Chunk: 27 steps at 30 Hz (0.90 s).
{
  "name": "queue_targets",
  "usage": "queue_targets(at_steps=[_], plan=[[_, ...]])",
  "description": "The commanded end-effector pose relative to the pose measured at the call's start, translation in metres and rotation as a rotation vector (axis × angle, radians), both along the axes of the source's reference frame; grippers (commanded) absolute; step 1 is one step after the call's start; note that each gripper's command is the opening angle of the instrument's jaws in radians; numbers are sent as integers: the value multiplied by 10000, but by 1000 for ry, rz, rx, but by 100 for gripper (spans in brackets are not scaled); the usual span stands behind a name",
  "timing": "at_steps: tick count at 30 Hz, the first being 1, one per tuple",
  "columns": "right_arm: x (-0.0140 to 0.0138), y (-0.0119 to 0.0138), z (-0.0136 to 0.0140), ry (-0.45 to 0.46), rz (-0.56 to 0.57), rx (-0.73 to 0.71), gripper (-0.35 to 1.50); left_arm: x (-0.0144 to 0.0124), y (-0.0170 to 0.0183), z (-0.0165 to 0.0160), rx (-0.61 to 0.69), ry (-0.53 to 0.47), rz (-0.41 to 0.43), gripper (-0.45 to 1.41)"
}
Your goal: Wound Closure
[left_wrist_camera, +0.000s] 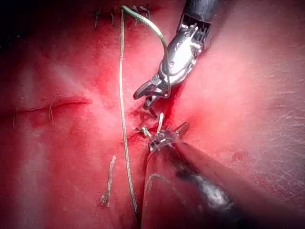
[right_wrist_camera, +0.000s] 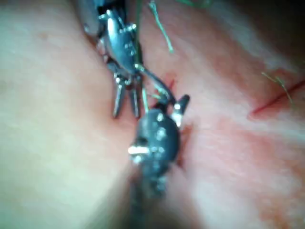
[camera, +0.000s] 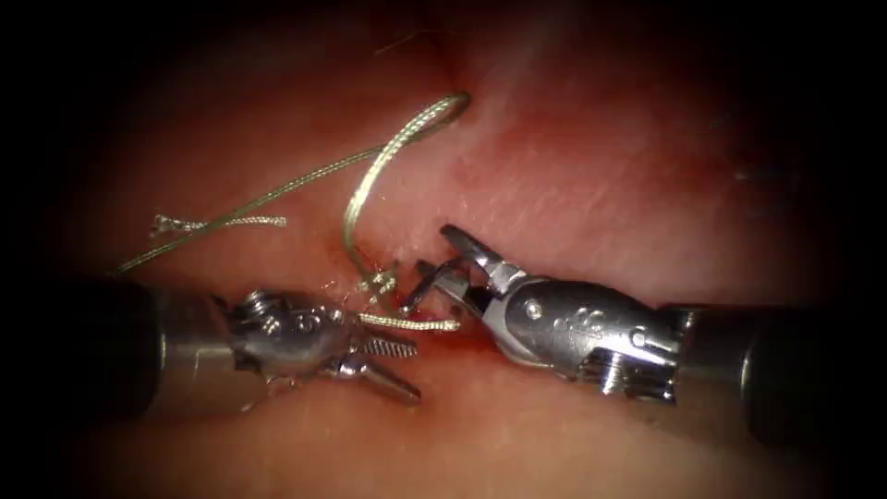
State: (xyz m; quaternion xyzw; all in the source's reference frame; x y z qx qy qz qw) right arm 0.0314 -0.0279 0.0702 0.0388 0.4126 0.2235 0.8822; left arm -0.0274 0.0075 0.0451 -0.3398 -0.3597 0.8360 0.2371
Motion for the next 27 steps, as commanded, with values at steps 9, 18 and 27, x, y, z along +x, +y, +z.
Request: queue_targets(at_steps=[9, 18, 27], plan=[[9, -34, 51, -86, -49, 56, -35, -5, 0, 6, 0, -2, 1, 39], [3, -8, 14, -18, 1, 72, -35, -5, 0, 6, 0, -2, 1, 39], [3, 6, 1, 4, 50, 24, -35, -5, 0, 6, 0, -2, 1, 39]])
